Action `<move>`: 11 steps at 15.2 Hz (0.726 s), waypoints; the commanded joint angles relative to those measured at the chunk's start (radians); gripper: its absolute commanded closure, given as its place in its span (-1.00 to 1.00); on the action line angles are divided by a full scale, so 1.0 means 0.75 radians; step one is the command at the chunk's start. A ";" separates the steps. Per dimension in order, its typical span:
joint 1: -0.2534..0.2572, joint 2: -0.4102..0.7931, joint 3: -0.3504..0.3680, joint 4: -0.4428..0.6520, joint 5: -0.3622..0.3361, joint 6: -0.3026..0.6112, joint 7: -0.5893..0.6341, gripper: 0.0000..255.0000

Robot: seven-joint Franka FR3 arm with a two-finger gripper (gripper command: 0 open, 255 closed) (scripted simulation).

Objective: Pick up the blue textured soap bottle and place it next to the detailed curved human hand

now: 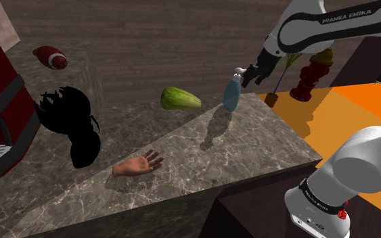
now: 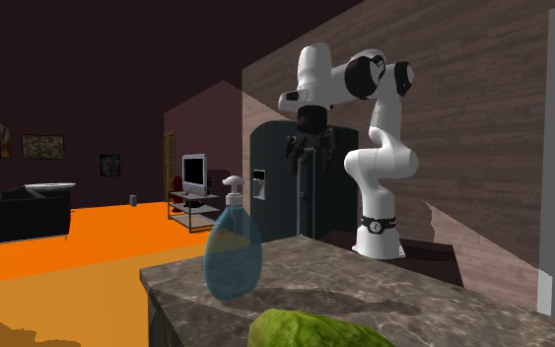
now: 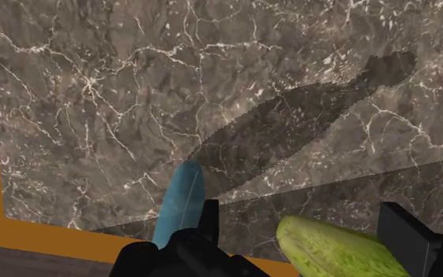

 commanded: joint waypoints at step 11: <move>0.020 0.544 -0.191 0.179 0.263 0.553 -0.221 -1.00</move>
